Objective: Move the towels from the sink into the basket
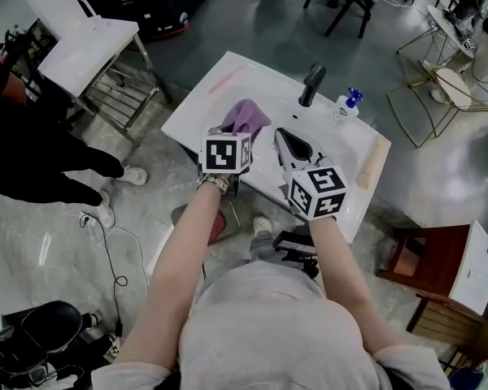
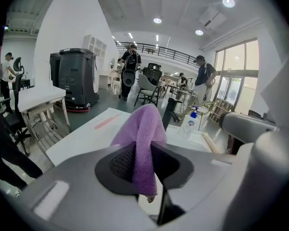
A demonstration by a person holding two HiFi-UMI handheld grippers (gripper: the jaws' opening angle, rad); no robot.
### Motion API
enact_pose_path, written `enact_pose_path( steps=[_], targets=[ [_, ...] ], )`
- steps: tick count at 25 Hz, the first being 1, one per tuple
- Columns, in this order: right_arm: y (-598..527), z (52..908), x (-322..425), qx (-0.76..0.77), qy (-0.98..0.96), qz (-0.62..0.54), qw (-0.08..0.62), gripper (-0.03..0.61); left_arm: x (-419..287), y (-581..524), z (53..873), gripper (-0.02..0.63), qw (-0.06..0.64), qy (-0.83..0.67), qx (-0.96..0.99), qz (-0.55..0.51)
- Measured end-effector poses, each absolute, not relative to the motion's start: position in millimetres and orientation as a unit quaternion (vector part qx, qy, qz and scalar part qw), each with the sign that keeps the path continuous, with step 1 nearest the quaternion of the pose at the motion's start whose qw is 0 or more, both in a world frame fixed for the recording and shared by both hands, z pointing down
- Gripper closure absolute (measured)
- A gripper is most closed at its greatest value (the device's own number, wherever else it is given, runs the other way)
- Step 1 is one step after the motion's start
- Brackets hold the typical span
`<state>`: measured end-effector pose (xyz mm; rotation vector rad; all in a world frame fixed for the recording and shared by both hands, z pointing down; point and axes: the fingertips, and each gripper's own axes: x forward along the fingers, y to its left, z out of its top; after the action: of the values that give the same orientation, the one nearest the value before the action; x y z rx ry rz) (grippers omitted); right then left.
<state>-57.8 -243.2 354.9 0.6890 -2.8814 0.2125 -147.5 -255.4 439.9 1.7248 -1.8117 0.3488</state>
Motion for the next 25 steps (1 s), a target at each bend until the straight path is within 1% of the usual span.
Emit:
enact_pose_path(
  steps=[25],
  targets=[
    [-140,326,-92,0.185,-0.98,0.036,0.07,0.561,-171,-137,353,0.535,0.164,-0.734,0.657,0.056]
  ],
)
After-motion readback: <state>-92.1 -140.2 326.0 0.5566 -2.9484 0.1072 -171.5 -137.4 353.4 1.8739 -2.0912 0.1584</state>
